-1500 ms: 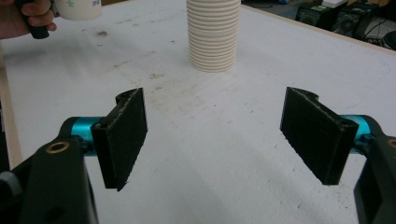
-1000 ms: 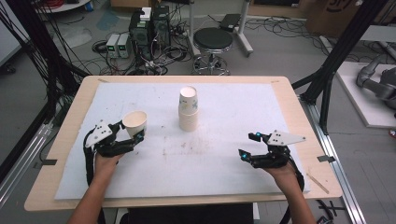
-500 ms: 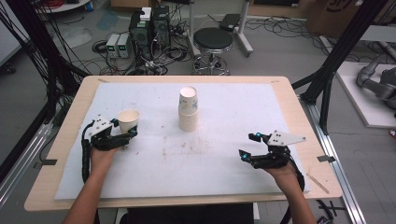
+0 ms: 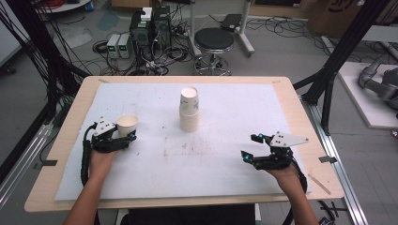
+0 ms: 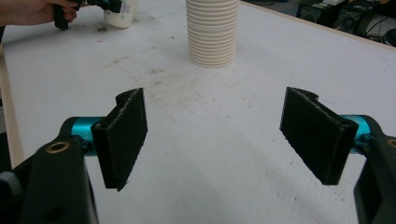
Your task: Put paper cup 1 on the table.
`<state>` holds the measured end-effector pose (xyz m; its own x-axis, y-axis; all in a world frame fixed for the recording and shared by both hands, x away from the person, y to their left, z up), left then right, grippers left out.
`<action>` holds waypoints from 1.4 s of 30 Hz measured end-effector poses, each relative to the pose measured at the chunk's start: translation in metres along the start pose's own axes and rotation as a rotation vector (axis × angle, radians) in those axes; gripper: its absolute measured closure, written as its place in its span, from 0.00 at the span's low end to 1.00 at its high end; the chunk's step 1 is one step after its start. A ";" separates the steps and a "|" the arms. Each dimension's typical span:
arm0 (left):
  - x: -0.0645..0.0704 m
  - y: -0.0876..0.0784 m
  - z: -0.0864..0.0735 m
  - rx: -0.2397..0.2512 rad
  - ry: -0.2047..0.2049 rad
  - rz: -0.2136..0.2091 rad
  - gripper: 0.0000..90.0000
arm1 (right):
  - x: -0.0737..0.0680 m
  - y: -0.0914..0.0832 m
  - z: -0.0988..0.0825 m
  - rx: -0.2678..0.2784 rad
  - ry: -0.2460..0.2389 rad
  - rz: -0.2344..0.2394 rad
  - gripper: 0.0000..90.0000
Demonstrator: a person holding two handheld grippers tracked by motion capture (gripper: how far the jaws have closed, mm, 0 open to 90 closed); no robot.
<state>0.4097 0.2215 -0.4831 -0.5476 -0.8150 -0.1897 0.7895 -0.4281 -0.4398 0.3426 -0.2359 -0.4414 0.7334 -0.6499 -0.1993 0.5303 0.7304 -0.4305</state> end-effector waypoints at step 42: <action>0.049 -0.092 0.027 0.405 -0.033 -0.079 0.19 | 0.011 -0.008 0.000 0.003 0.001 -0.084 0.25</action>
<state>0.3172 0.2101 -0.4282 -0.6073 -0.7823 -0.1384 0.7939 -0.6040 -0.0693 0.3465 -0.2486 -0.4405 0.6860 -0.7090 -0.1636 0.5909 0.6740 -0.4434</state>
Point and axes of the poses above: each handheld gripper's, and its own axes: y roughly forward along the jaws, z roughly out of its top, x roughly to its right, the point moved 8 cm from there along y, roughly forward along the jaws, and after that the axes turned 11 degrees about y, right-handed, at the moved point
